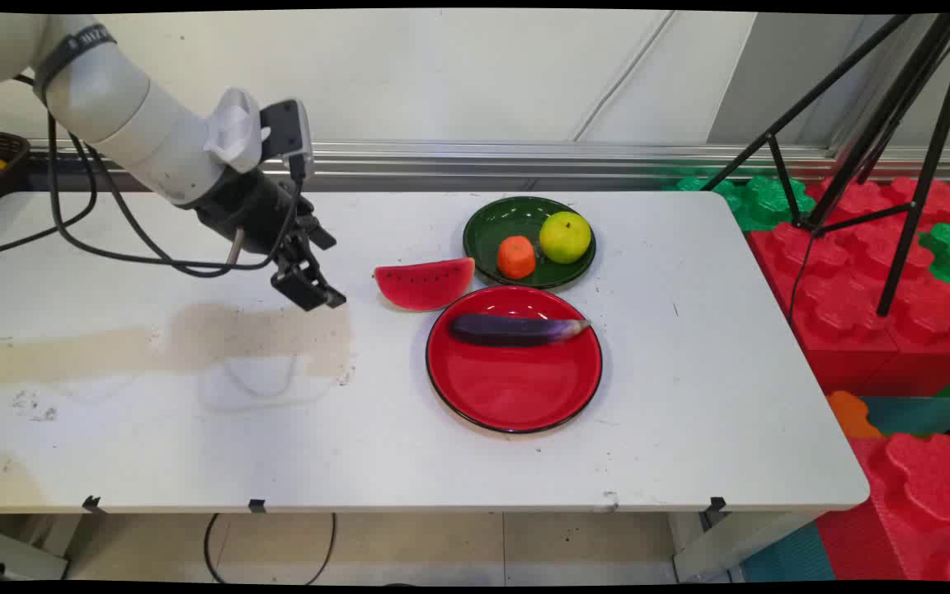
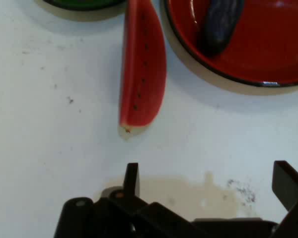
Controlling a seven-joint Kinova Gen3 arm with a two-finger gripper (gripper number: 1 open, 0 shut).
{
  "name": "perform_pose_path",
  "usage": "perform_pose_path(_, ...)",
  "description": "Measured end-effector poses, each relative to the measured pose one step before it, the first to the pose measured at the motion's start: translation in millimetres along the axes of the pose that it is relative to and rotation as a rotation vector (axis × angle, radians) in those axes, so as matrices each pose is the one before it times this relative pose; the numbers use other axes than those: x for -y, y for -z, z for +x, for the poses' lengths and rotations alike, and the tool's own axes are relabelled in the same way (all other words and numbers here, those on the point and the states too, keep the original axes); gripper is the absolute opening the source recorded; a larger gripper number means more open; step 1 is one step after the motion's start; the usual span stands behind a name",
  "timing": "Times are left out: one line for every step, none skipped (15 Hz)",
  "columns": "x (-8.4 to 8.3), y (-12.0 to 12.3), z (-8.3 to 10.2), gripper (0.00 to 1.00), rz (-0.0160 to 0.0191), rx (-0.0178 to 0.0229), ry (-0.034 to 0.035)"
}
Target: Pick up the mandarin from the green plate
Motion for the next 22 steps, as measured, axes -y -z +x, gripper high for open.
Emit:
perform_pose_path(1.4, 0.76, 1.02, 1.0, 0.00558, -0.00753, 0.00481)
perform_pose_path(3.0, 1.38, 3.5, 1.0, 0.01299, -0.01541, 0.01018)
perform_pose_path(2.43, 0.88, 3.58, 1.0, 0.01096, -0.01106, 0.00817)
perform_pose_path(2.17, 0.53, 3.72, 1.0, 0.00993, -0.00891, 0.00684)
perform_pose_path(1.37, 0.27, 2.49, 1.0, 0.00652, -0.00561, 0.00441)
perform_pose_path(1.7, 0.17, 3.61, 1.0, 0.00851, -0.00643, 0.00549)
perform_pose_path(1.52, -0.04, 3.57, 1.0, 0.00745, -0.00623, 0.00504)
perform_pose_path(1.76, -0.6, 5.12, 1.0, 0.0084, -0.0067, 0.00573)
perform_pose_path(1.47, -1.25, 5.89, 1.0, 0.00852, -0.006, 0.00689)
perform_pose_path(0.72, -2.61, 7.77, 1.0, 0.00817, -0.00476, 0.00641)
perform_pose_path(-0.02, -2.32, 5.47, 1.0, 0.00438, -0.00231, 0.00369)
perform_pose_path(-0.21, -3.74, 7.51, 1.0, 0.0065, -0.00142, 0.0055)
perform_pose_path(-1.42, -6.59, 12.36, 1.0, 0.00982, 0.00067, 0.00544)
perform_pose_path(-1.67, -5.87, 10.07, 1.0, 0.0071, 0.00191, 0.00506)
perform_pose_path(-1.24, -4.07, 6.54, 1.0, 0.00421, 0.00238, 0.00299)
perform_pose_path(-1.21, -4.04, 6.28, 1.0, 0.00376, 0.00256, 0.0037)
perform_pose_path(-1.22, -4.55, 6.46, 1.0, 0.00393, 0.00317, 0.00344)
perform_pose_path(-1.21, -4.66, 6.36, 1.0, 0.0035, 0.00319, 0.00335)
perform_pose_path(-1.92, -9.04, 11.09, 1.0, 0.00739, 0.00778, 0.00643)
perform_pose_path(-1.11, -6.26, 7.08, 1.0, 0.00461, 0.00606, 0.00371)
perform_pose_path(-1.52, -7.92, 8.22, 1.0, 0.00439, 0.00947, 0.00257)
perform_pose_path(-1.12, -7.57, 7.12, 1.0, 0.00425, 0.01049, 0.00325)
